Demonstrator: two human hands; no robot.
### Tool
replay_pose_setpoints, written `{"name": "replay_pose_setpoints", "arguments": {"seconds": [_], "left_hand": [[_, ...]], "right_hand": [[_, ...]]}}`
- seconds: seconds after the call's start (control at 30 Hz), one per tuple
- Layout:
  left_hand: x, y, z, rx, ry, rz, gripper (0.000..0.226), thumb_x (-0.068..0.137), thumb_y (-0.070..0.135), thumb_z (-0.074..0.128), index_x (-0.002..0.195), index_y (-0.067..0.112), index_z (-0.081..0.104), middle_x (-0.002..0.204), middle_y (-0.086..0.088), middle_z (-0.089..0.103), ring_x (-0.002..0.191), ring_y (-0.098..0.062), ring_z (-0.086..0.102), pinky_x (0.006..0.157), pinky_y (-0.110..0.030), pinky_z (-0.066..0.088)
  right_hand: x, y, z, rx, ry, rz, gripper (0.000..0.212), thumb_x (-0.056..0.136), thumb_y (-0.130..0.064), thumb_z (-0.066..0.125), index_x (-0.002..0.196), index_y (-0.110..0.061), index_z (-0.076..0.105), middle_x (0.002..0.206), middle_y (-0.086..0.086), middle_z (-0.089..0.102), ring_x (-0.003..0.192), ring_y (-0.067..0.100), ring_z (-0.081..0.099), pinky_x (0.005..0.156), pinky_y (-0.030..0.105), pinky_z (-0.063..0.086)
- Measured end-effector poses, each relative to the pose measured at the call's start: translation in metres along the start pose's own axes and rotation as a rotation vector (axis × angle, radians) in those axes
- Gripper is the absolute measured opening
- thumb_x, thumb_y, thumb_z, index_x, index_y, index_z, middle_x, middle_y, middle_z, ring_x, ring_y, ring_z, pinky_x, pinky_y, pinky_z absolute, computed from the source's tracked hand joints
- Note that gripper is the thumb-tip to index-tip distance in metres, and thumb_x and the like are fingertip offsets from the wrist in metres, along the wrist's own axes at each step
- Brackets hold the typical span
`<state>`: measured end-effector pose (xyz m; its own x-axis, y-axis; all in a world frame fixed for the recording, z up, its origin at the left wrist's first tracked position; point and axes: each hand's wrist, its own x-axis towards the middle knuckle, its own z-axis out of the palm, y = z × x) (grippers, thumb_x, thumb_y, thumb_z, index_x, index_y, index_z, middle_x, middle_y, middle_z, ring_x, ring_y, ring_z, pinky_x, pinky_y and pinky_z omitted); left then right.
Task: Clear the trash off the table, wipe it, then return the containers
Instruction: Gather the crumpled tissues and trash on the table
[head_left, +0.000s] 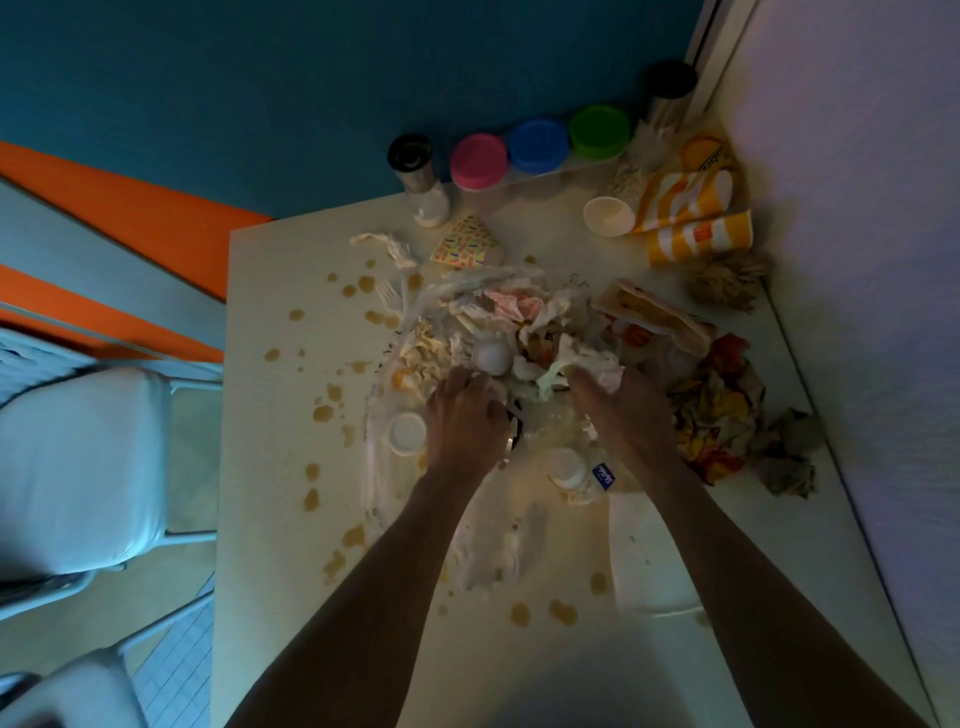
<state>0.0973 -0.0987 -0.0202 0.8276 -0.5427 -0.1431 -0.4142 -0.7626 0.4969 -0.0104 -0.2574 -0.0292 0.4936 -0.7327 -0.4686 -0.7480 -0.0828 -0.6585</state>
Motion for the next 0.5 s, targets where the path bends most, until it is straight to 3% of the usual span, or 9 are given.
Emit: {"name": "replay_pose_setpoints", "arguments": {"seconds": [0.07,0.13,0.17,0.27,0.37,0.5], "left_hand": [[0.005,0.006,-0.003,0.048,0.032,-0.003,0.051,0.077,0.028,0.031,0.104,0.011,0.071,0.109,-0.009,0.063,0.102,-0.031,0.061,0.101,-0.053,0.043],[0.011,0.011,-0.008,0.063,0.040,-0.012,0.042,0.079,0.020,0.038,0.107,0.013,0.069,0.111,-0.008,0.063,0.107,-0.030,0.061,0.110,-0.057,0.034],[0.012,0.014,-0.011,0.025,0.044,-0.010,0.038,0.080,0.016,0.042,0.107,0.012,0.069,0.110,-0.009,0.063,0.105,-0.031,0.061,0.107,-0.053,0.037],[0.014,0.019,-0.014,-0.187,0.027,0.003,0.031,0.086,0.004,0.047,0.109,0.008,0.068,0.110,-0.009,0.059,0.096,-0.029,0.062,0.081,-0.037,0.051],[0.016,0.022,-0.008,-0.190,-0.041,0.044,0.032,0.091,0.009,0.048,0.119,0.008,0.064,0.116,-0.010,0.055,0.101,-0.029,0.060,0.082,-0.039,0.053],[0.025,0.026,0.011,-0.127,-0.168,0.047,0.048,0.094,0.017,0.058,0.141,0.012,0.049,0.123,-0.014,0.049,0.105,-0.036,0.059,0.084,-0.048,0.055]], "right_hand": [[0.002,-0.007,-0.004,0.084,0.031,-0.032,0.054,0.066,-0.067,0.063,0.098,-0.024,0.065,0.095,-0.002,0.068,0.085,0.016,0.067,0.075,0.043,0.058],[0.003,-0.016,-0.006,0.116,0.046,-0.096,0.049,0.064,-0.052,0.064,0.104,-0.024,0.063,0.100,-0.001,0.067,0.089,0.018,0.066,0.079,0.044,0.057],[0.002,-0.021,-0.006,0.126,0.045,-0.125,0.051,0.064,-0.048,0.064,0.109,-0.023,0.061,0.104,0.000,0.067,0.093,0.020,0.065,0.082,0.045,0.056],[0.003,-0.029,-0.006,0.163,0.020,-0.186,0.066,0.073,-0.033,0.061,0.136,-0.020,0.047,0.124,0.003,0.062,0.109,0.020,0.061,0.094,0.044,0.051],[0.007,-0.033,-0.004,0.152,0.016,-0.252,0.072,0.079,-0.025,0.058,0.147,-0.023,0.034,0.138,0.005,0.054,0.124,0.025,0.054,0.103,0.047,0.046],[0.014,-0.037,-0.002,0.103,-0.082,-0.271,0.060,0.083,-0.019,0.054,0.142,-0.027,0.045,0.134,0.001,0.059,0.123,0.022,0.056,0.102,0.043,0.047]]}}
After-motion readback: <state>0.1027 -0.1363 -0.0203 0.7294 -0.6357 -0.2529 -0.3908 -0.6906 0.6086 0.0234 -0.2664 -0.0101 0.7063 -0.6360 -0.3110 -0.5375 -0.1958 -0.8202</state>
